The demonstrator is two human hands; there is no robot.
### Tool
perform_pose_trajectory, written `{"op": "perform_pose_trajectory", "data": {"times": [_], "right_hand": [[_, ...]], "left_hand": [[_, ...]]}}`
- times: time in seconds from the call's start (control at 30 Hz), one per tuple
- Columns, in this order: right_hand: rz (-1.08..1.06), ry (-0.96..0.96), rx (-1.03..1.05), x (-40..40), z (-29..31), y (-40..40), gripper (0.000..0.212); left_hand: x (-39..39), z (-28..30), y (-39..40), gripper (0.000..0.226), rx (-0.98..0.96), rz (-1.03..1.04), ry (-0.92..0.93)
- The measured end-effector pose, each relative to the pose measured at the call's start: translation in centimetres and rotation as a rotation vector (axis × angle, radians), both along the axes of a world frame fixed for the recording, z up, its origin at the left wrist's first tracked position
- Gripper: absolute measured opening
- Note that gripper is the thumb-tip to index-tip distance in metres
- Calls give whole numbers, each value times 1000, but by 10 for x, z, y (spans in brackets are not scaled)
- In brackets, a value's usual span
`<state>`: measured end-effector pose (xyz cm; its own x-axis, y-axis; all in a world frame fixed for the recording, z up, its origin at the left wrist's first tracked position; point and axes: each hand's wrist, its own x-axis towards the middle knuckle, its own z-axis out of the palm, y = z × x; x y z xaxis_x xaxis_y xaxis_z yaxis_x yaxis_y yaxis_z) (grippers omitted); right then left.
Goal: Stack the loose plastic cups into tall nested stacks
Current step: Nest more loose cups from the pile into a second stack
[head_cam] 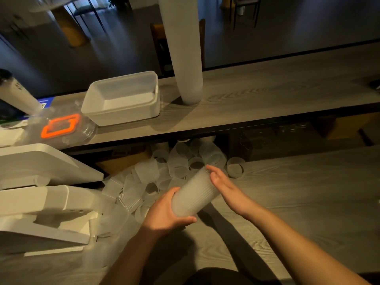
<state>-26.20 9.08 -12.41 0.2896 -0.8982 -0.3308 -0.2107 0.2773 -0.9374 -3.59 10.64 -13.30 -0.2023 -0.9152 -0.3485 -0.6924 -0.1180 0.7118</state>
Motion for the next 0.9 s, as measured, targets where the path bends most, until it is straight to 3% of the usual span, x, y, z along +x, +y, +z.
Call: {"op": "perform_pose_trajectory", "data": {"times": [0.13, 0.23, 0.43, 0.57, 0.83, 0.9], "right_hand": [[-284, 3, -48, 3, -15, -21, 59], [-506, 201, -154, 0, -34, -47, 52], [-438, 605, -143, 4, -52, -92, 98], [-361, 709, -68, 10, -63, -105, 97], [-570, 447, -21, -12, -58, -78, 72], [-631, 289, -6, -19, -50, -67, 68]], "left_hand": [[7, -10, 0, 90, 4, 57, -41], [9, -10, -1, 92, 13, 110, -7], [18, -13, -4, 92, 41, 205, 41], [22, -13, -4, 88, 43, 224, 40], [22, -14, 0, 89, 49, 227, 37], [22, -14, 0, 94, 40, 208, 13]]}}
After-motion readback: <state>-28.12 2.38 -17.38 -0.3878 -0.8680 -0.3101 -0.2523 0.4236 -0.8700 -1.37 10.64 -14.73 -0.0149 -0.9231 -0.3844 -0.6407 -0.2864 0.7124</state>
